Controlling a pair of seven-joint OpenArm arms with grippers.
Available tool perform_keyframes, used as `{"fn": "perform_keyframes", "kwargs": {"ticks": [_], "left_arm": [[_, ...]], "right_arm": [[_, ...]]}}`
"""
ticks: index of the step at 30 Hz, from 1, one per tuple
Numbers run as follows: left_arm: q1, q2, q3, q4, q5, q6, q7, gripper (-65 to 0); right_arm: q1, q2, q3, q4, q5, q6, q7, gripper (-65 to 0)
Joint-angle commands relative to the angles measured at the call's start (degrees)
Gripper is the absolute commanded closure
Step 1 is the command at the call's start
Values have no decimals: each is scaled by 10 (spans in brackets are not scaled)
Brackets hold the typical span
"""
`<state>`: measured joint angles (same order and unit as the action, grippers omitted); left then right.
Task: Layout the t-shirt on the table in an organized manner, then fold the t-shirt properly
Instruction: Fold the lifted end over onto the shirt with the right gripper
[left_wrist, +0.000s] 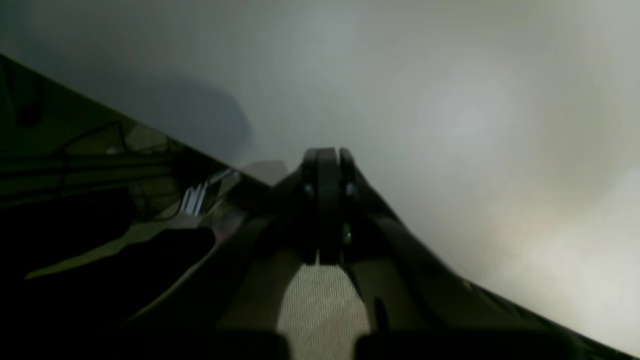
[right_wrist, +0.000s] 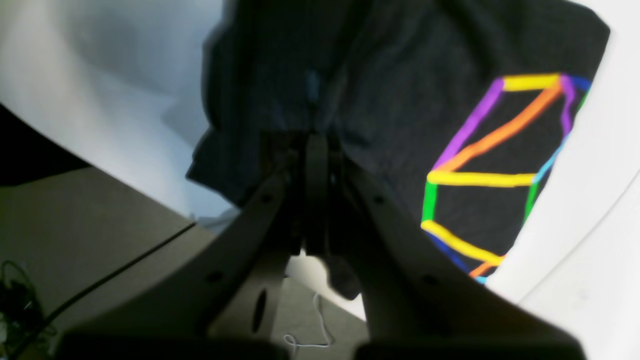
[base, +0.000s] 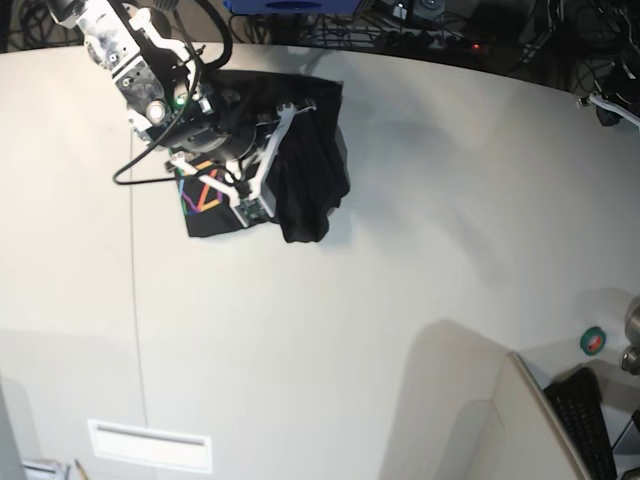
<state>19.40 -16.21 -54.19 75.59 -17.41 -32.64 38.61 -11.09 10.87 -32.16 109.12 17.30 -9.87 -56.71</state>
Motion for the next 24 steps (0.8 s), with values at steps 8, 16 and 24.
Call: {"fn": "perform_keyframes", "kwargs": {"ticks": [8, 16, 24], "left_arm": [[5, -11, -4, 5, -3, -1, -5, 0], [6, -10, -7, 5, 0, -1, -5, 0], [6, -10, -3, 4, -2, -1, -5, 0]], "right_arm": [[8, -2, -120, -5, -23, 3, 7, -200], [-46, -5, -40, 22, -201, 3, 33, -92], [-50, -5, 95, -38, -200, 7, 104, 0]]}}
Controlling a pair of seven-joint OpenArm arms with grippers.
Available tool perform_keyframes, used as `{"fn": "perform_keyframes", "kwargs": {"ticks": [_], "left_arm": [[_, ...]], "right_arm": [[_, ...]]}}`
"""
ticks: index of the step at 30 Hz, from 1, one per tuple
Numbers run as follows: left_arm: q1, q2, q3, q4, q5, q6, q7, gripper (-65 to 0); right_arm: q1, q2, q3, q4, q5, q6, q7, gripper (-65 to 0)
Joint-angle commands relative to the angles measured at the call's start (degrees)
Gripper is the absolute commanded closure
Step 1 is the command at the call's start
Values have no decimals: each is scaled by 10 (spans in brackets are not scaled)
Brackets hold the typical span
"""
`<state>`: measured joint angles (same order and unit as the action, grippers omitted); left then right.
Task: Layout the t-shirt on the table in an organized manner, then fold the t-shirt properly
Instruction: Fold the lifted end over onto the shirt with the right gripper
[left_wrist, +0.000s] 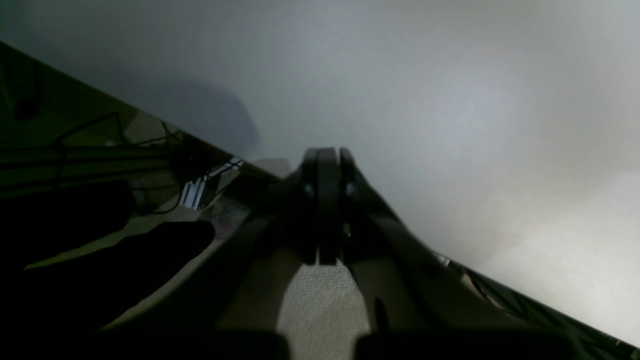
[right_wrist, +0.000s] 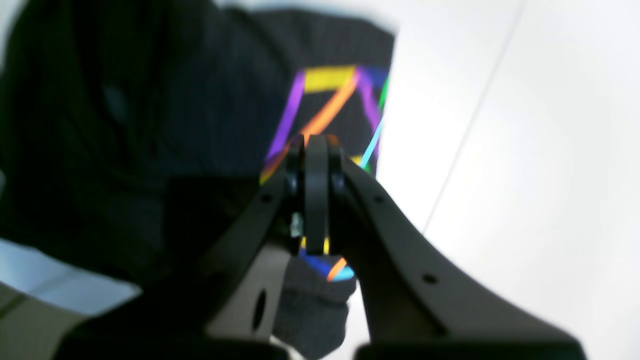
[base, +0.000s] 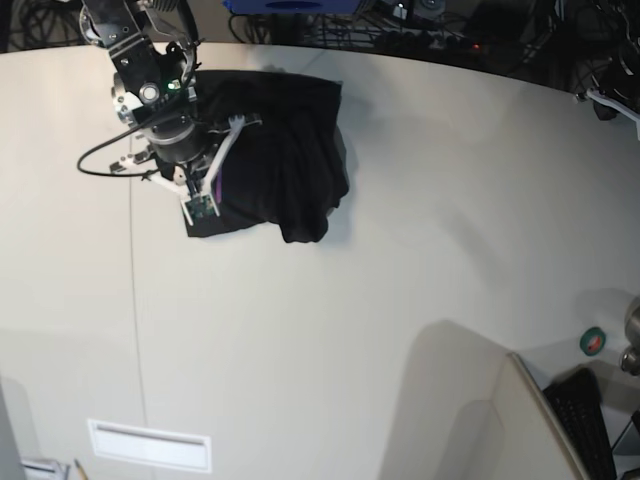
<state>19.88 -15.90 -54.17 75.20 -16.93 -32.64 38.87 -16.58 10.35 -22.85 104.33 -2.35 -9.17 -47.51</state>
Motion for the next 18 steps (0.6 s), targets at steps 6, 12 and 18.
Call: {"fn": "perform_keyframes", "kwargs": {"ticks": [6, 12, 18], "left_arm": [[0, -13, -3, 8, -8, -1, -8, 0], [0, -13, -3, 8, -8, -1, -8, 0], [-1, -13, -3, 8, -8, -1, -8, 0]], "right_arm": [[3, 3, -25, -39, 49, 0, 14, 0], [-23, 2, -113, -15, 60, 0, 12, 0], [-22, 0, -158, -18, 60, -2, 10, 0]]}}
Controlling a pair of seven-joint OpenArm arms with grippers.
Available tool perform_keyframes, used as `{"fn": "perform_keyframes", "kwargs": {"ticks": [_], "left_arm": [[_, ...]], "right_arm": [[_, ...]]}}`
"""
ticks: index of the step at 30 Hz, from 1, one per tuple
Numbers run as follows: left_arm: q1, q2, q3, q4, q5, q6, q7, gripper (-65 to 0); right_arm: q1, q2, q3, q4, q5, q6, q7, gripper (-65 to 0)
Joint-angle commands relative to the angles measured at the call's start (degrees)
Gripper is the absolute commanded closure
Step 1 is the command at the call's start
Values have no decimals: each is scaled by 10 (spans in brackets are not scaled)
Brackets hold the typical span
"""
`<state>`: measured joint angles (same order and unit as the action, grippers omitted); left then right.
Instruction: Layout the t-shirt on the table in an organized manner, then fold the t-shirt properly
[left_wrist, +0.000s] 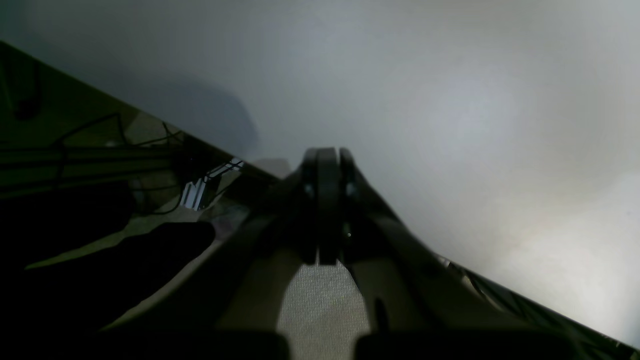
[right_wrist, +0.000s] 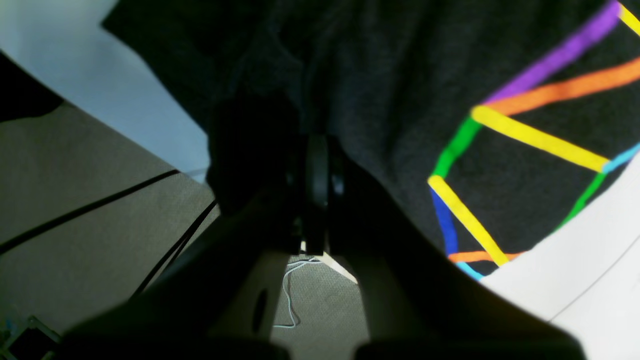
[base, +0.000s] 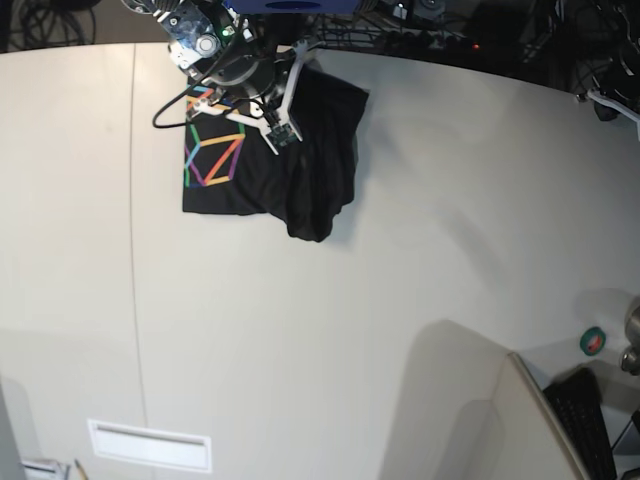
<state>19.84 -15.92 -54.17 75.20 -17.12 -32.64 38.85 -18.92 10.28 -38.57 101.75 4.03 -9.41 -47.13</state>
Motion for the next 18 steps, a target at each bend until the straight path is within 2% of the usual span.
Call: {"fn": "perform_keyframes", "kwargs": {"ticks": [1, 4, 7, 10, 14, 18], "left_arm": [[0, -13, -3, 8, -6, -1, -7, 0], [-3, -13, -3, 8, -6, -1, -7, 0], [-5, -13, -2, 8, -6, -1, -7, 0], [-5, -13, -2, 9, -6, -1, -7, 0], [-4, -13, -2, 12, -6, -1, -7, 0], [-3, -13, -2, 9, -6, -1, -7, 0]], "right_arm": [[2, 0, -1, 8, -4, 0, 7, 0], [16, -21, -2, 4, -3, 0, 7, 0], [50, -46, -18, -48, -3, 0, 7, 0], [95, -69, -75, -105, -1, 0, 7, 0], [147, -100, -166, -113, -1, 0, 8, 0], [195, -97, -255, -89, -2, 0, 9, 0]]}}
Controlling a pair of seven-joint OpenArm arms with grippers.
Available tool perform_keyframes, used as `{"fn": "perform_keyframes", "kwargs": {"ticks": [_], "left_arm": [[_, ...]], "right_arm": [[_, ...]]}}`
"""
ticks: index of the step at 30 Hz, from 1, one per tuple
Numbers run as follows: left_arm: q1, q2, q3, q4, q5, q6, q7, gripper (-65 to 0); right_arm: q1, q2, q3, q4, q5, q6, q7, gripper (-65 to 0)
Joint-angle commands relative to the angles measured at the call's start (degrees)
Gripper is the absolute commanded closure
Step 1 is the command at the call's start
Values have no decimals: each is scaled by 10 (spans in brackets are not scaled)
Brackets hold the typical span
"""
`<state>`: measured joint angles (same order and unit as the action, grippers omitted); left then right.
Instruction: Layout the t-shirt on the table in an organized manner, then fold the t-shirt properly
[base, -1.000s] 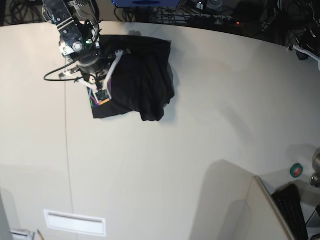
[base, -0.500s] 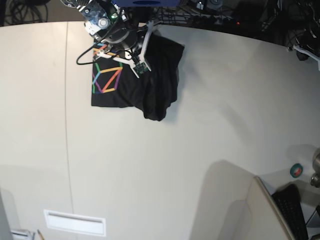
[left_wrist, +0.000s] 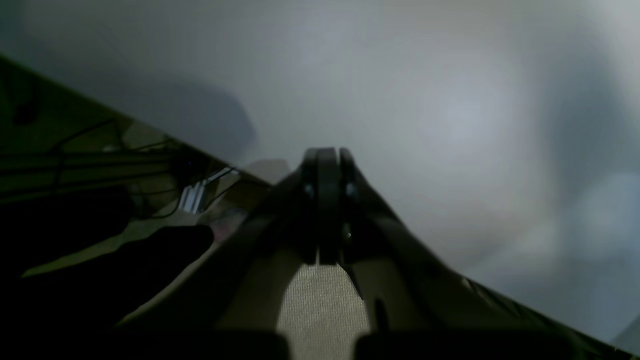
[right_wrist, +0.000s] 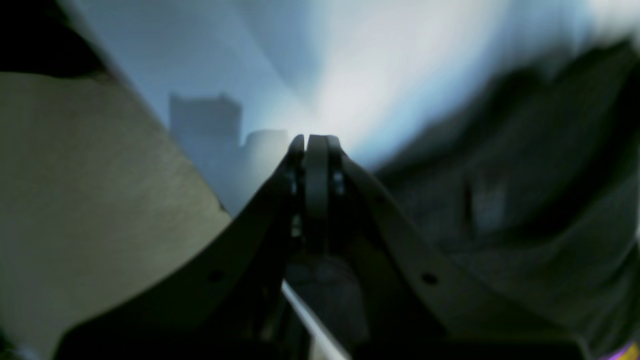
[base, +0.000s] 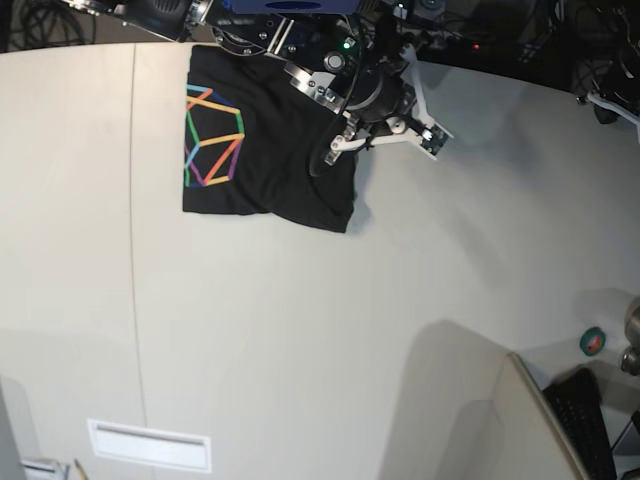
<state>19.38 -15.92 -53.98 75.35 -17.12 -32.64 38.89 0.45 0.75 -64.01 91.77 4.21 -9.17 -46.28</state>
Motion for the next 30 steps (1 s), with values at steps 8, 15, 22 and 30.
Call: {"fn": "perform_keyframes", "kwargs": {"ticks": [8, 15, 22, 30], "left_arm": [[4, -13, -4, 13, -6, -1, -7, 0], [22, 6, 43, 54, -8, -2, -7, 0], [55, 45, 208, 217, -8, -2, -4, 0], [18, 74, 335, 315, -60, -2, 179, -69]], "right_arm": [[-12, 42, 146, 80, -4, -3, -100, 0], [-74, 81, 321, 128, -4, -3, -113, 0], [-128, 107, 350, 139, -4, -3, -95, 0], [-168, 129, 376, 166, -4, -3, -87, 0]]}}
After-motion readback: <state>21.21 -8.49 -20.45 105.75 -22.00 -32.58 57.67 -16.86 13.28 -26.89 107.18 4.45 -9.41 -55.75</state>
